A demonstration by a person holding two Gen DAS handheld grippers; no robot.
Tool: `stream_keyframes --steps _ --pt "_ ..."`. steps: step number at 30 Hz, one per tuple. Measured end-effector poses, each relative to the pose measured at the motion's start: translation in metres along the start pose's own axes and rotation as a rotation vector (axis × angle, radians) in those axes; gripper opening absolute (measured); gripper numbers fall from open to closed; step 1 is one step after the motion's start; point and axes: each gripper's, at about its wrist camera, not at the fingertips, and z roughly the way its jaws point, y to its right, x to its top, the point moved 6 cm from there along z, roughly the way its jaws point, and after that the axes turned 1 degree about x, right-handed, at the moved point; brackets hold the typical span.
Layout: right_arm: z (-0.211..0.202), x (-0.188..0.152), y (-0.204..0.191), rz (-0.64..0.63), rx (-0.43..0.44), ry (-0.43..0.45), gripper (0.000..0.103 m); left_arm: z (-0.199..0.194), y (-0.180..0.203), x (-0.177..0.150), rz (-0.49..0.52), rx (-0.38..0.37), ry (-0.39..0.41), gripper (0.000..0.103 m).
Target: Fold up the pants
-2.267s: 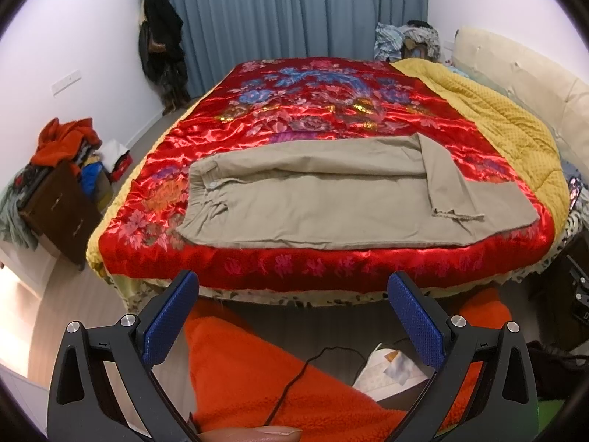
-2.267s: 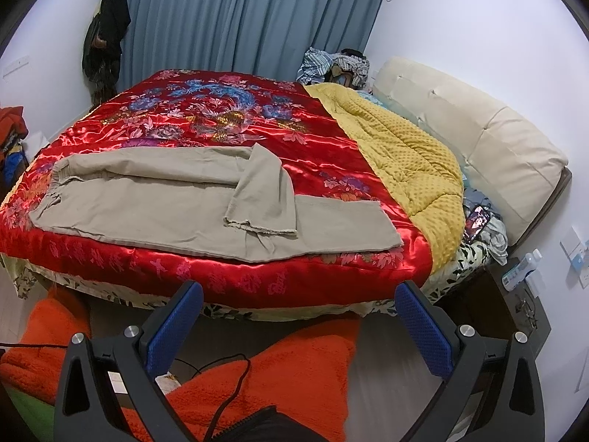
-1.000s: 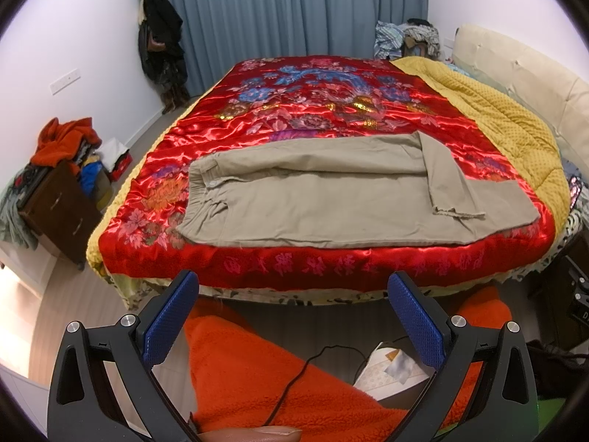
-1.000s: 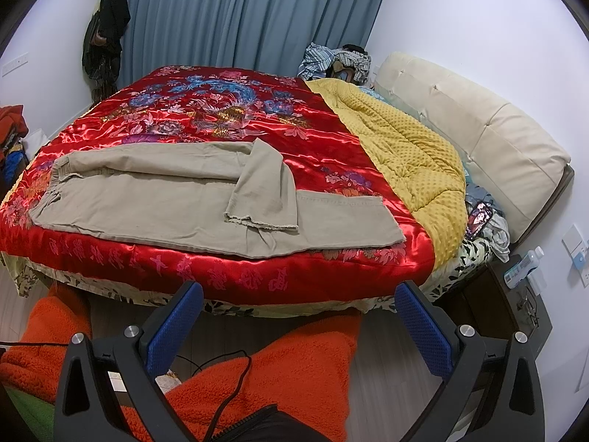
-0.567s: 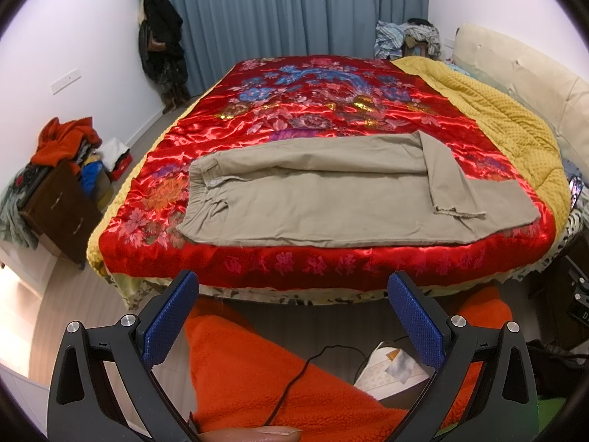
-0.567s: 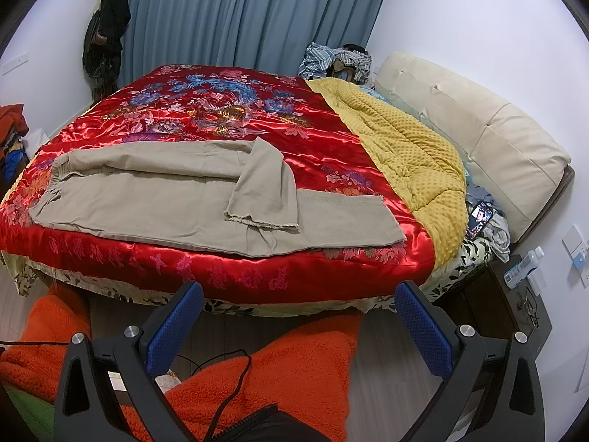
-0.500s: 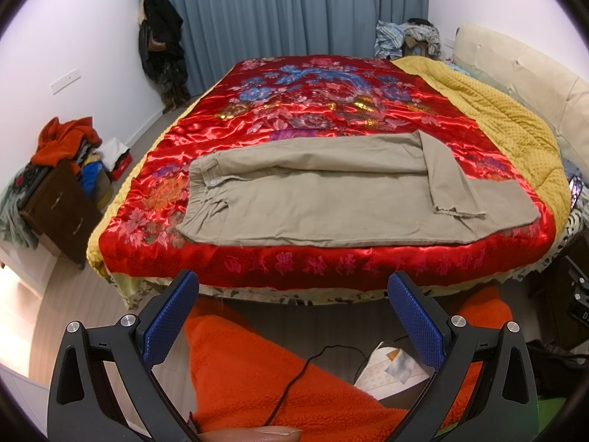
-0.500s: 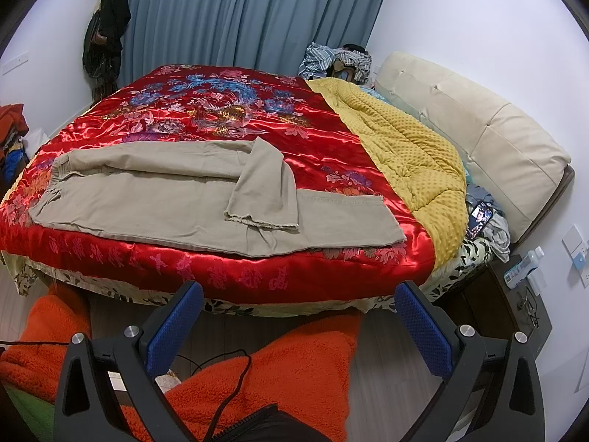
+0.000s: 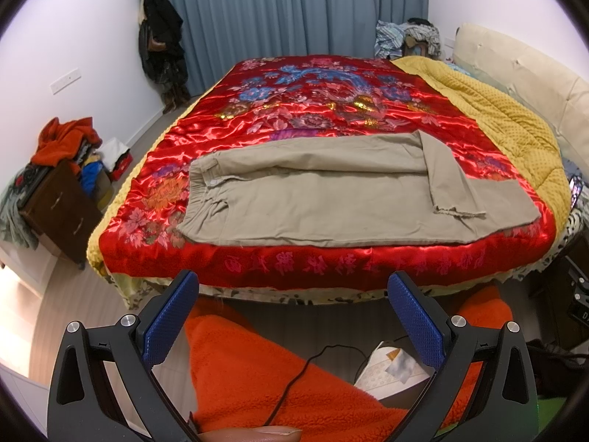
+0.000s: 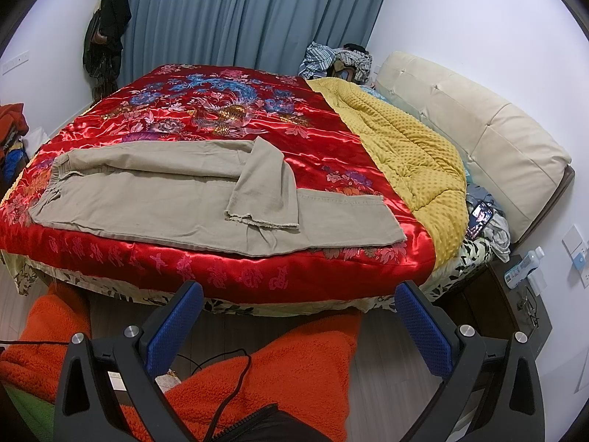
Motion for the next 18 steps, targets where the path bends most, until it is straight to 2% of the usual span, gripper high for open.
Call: stream_keyframes --steps 18 --pt "0.0029 -0.0048 -0.0041 -0.001 0.003 -0.004 0.103 0.0009 -0.003 -0.0018 0.006 0.001 -0.001 0.102"
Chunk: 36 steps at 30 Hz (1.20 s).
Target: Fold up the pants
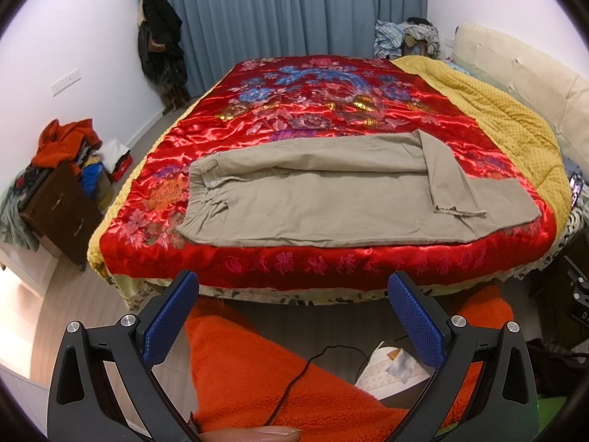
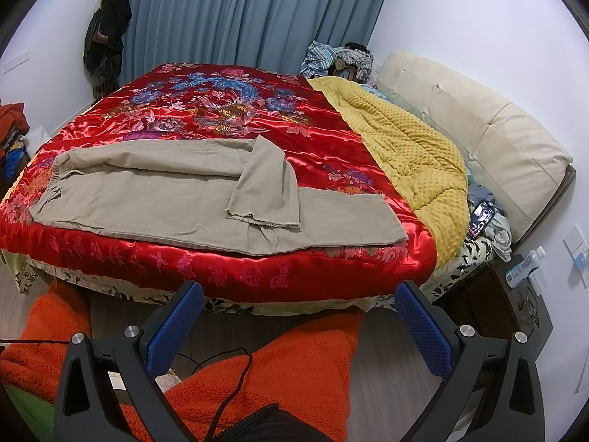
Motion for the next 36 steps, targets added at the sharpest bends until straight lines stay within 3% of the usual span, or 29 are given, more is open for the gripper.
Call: stream_keyframes --steps 36 --pt "0.0025 0.0003 -0.0058 -0.008 0.016 -0.019 0.103 0.0 0.0004 0.0006 0.0 0.002 -0.002 0.102"
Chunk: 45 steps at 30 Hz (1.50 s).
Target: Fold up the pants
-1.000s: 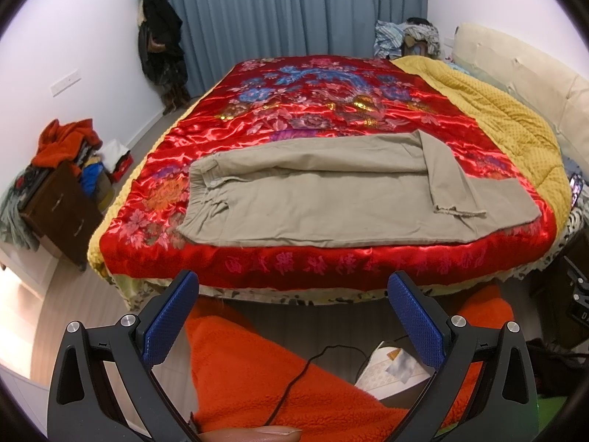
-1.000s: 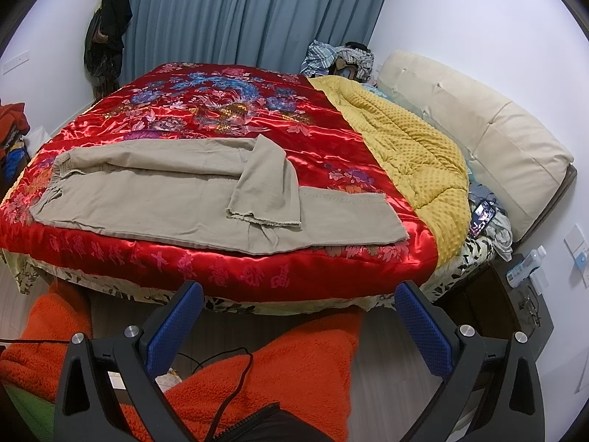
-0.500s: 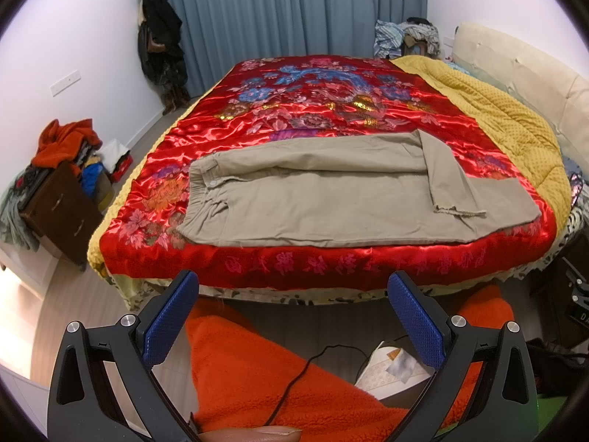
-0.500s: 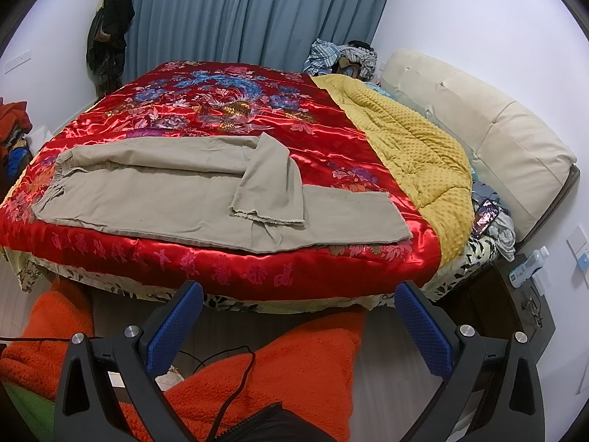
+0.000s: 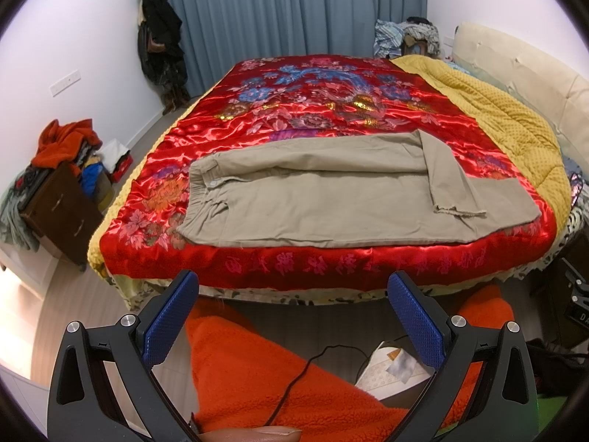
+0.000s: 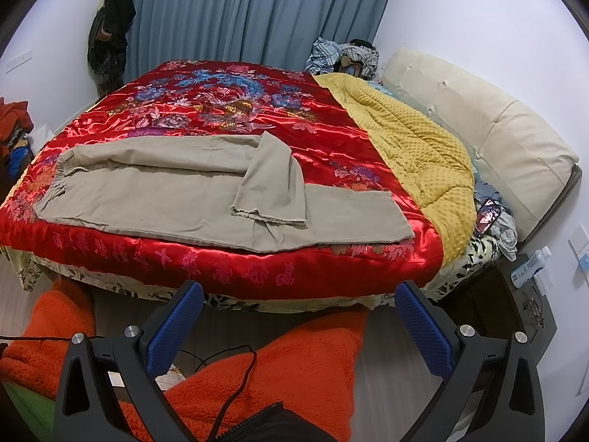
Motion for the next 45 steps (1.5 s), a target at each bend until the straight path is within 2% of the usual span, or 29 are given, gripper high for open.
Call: stream_keyframes --steps 45 --pt "0.0037 -0.0012 -0.0055 -0.002 0.01 -0.011 0.103 -0.0005 -0.0002 0.0003 0.001 0.001 -0.002 0.102"
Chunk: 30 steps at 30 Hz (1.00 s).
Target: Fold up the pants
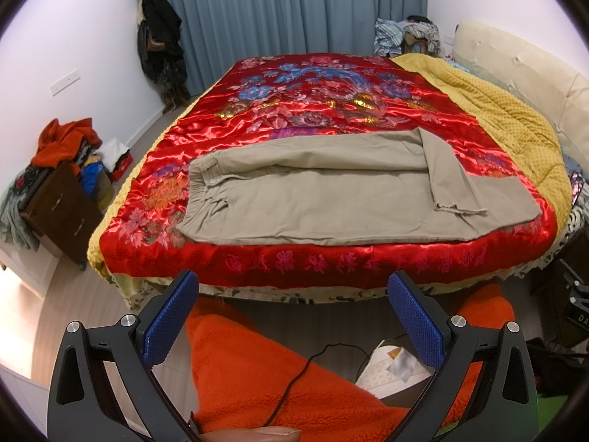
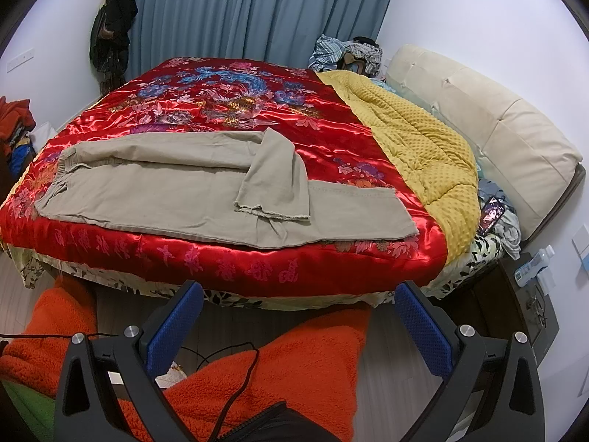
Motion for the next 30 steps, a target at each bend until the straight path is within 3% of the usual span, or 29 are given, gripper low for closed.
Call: stream_keyframes --steps 30 --pt "0.0004 0.0008 0.0007 0.001 0.001 -0.001 0.103 -0.0001 -0.0023 0.0005 0.004 0.005 0.004 0.102"
